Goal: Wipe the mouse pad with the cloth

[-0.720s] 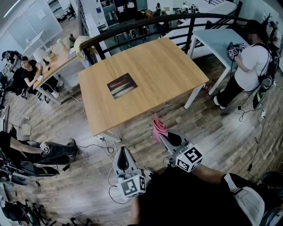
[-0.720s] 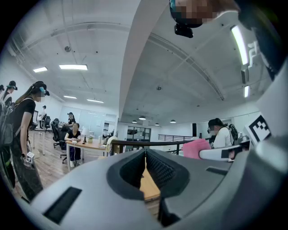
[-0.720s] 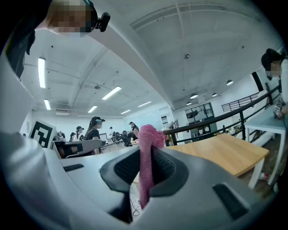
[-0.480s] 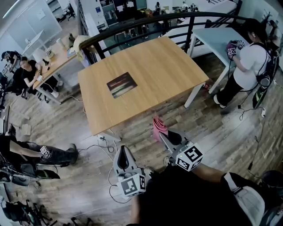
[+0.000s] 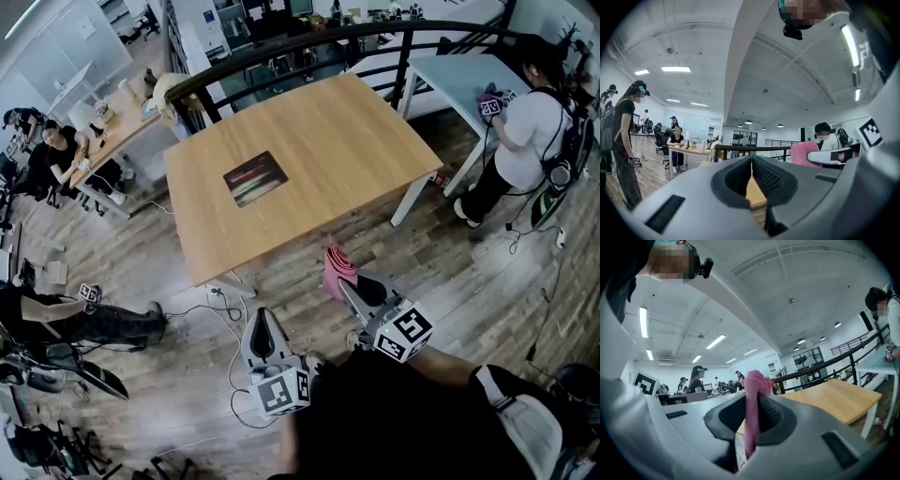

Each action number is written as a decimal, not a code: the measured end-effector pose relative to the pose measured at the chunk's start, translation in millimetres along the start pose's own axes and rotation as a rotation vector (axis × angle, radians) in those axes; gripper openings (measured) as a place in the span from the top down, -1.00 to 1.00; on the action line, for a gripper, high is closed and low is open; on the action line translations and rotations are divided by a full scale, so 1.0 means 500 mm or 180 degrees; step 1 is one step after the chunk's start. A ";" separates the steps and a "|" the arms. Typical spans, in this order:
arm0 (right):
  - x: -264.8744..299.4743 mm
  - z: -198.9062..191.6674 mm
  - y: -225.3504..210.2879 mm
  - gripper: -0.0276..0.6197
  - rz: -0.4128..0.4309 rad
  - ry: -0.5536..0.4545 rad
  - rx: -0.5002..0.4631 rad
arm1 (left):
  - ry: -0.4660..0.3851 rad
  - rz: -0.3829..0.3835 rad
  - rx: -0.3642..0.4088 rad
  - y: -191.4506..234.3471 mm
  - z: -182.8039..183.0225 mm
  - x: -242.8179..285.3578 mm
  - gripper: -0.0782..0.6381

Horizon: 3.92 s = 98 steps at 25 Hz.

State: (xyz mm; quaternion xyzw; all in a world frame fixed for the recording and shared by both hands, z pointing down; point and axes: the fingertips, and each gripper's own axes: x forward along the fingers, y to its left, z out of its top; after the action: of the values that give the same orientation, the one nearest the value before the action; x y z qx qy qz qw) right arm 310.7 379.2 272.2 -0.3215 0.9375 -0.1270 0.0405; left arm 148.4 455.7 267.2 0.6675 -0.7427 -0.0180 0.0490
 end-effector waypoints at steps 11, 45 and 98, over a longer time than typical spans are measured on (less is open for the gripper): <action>-0.018 0.008 -0.086 0.73 0.0122 0.0006 0.0040 | 0.0085 0.0199 0.0002 -0.069 -0.027 0.024 0.71; 0.468 0.002 -0.176 0.73 -0.0209 0.0166 -0.0009 | 0.0319 -0.0011 -0.0097 0.257 -0.040 0.437 0.71; 1.135 -0.188 -0.495 0.73 -0.0347 0.1048 -0.0617 | 0.2005 -0.1065 0.0524 0.568 -0.382 1.089 0.71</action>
State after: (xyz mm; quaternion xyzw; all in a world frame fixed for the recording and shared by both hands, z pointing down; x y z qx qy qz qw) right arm -5.9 -137.0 431.4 -0.3491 0.9205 -0.0890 -0.1515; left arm -170.6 -47.1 509.9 0.7543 -0.5707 0.2406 0.2178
